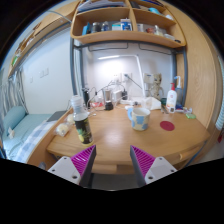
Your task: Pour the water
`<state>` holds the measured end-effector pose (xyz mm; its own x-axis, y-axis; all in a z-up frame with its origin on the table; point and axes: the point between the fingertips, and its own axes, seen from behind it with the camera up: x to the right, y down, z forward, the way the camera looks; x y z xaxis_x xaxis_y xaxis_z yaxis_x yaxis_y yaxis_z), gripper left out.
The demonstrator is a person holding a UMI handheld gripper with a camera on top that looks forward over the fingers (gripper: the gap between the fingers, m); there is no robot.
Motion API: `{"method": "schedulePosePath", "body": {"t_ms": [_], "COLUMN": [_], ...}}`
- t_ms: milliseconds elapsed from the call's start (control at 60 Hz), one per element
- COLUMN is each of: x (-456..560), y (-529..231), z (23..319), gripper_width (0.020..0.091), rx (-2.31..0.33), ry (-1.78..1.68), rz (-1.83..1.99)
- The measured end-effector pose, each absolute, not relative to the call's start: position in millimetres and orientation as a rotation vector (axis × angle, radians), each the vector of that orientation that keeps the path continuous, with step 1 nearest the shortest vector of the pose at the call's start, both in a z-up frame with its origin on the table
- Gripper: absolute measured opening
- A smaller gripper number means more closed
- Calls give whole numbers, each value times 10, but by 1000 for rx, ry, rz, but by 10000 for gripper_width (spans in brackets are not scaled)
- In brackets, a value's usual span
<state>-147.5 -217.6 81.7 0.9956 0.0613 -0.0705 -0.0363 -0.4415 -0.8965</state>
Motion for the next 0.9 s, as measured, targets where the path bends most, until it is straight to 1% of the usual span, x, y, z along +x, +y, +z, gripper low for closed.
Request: {"method": "schedulePosePath", "body": {"t_ms": [83,217,400,717,783,833,867,900], "x": [-1917,-2358,-2616,-2778,-2819,-2839,-2821,-2811], "y": [-2132,-1828,-1313,-747,-686,-666,-656,-651], "z": [671,620,773,755,694,642,632,637], "gripper_width": [683,692,689,681,636,550,460,443], "rx": [-2024,-2004,-1933,-1847,-1826,-1829,-1826,-1823], "ry": [-70,-138,-98,-48,-8,2,11,8], "rz": [142,173,174,129,143,147,137,130]}}
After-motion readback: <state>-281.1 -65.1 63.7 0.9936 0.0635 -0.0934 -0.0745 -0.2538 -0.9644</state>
